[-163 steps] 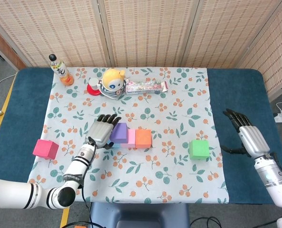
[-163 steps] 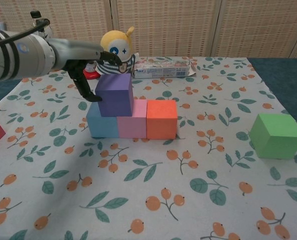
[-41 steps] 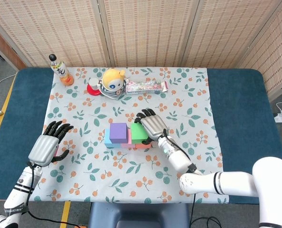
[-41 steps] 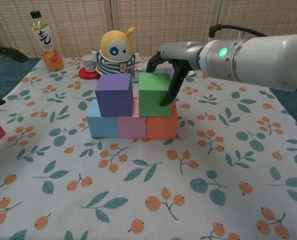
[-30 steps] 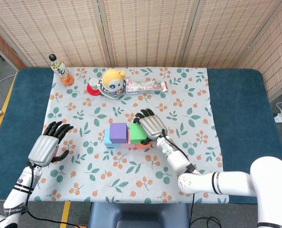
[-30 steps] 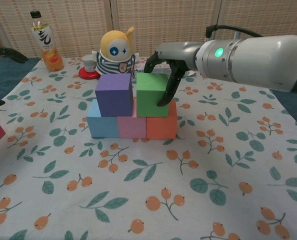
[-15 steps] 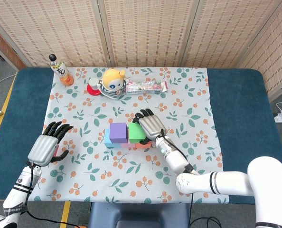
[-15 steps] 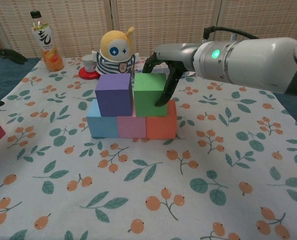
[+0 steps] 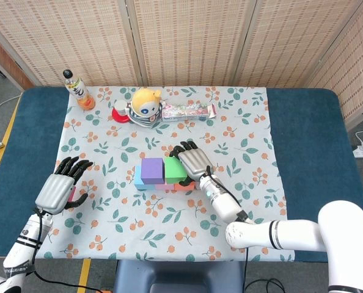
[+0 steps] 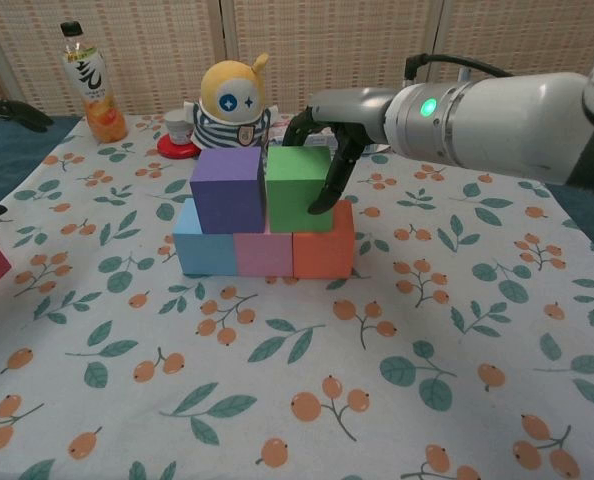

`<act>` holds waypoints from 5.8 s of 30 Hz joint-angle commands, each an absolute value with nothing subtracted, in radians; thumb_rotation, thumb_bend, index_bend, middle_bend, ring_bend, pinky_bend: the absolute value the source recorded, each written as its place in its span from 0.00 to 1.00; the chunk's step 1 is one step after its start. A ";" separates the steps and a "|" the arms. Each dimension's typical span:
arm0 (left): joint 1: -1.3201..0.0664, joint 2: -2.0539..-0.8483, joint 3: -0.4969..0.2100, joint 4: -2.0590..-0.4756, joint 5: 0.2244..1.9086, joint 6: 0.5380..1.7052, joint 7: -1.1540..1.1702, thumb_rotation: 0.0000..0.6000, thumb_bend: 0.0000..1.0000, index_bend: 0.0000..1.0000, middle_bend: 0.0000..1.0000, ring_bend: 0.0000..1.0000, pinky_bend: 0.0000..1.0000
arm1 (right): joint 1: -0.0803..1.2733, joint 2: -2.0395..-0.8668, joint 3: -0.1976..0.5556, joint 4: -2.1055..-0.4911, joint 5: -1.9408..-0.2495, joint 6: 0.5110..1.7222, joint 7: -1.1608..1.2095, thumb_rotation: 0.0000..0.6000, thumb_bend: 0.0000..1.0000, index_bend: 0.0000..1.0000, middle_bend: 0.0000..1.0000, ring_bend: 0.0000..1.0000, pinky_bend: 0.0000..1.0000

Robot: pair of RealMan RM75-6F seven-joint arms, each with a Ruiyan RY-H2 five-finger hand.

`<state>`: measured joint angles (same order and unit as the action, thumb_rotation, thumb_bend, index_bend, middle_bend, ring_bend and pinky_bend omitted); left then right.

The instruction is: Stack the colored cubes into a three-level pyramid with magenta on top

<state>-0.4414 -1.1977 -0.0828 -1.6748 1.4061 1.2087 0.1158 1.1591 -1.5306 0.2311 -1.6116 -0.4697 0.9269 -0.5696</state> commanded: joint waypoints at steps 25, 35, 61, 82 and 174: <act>-0.437 -1.198 -0.090 -1.674 1.410 1.209 0.105 1.00 0.32 0.11 0.10 0.02 0.04 | 1.166 -1.527 0.244 -1.633 -0.451 0.959 -0.580 1.00 0.06 0.36 0.13 0.00 0.00; -0.436 -1.198 -0.088 -1.671 1.412 1.206 0.102 1.00 0.32 0.11 0.10 0.01 0.04 | 1.172 -1.534 0.249 -1.641 -0.426 0.970 -0.589 1.00 0.06 0.36 0.13 0.00 0.00; -0.438 -1.198 -0.091 -1.671 1.411 1.200 0.108 1.00 0.32 0.10 0.08 0.00 0.04 | 1.158 -1.523 0.243 -1.660 -0.446 0.956 -0.574 1.00 0.06 0.02 0.09 0.00 0.00; -0.529 -1.245 -0.101 -1.592 1.383 1.053 0.123 1.00 0.32 0.14 0.08 0.00 0.04 | 1.010 -1.335 0.243 -1.691 -0.588 0.877 -0.344 1.00 0.06 0.00 0.04 0.00 0.00; -0.729 -1.374 -0.073 -1.569 1.290 0.888 0.264 1.00 0.32 0.10 0.01 0.00 0.01 | 1.044 -1.563 0.278 -1.419 -0.651 0.815 -0.302 1.00 0.06 0.00 0.03 0.00 0.00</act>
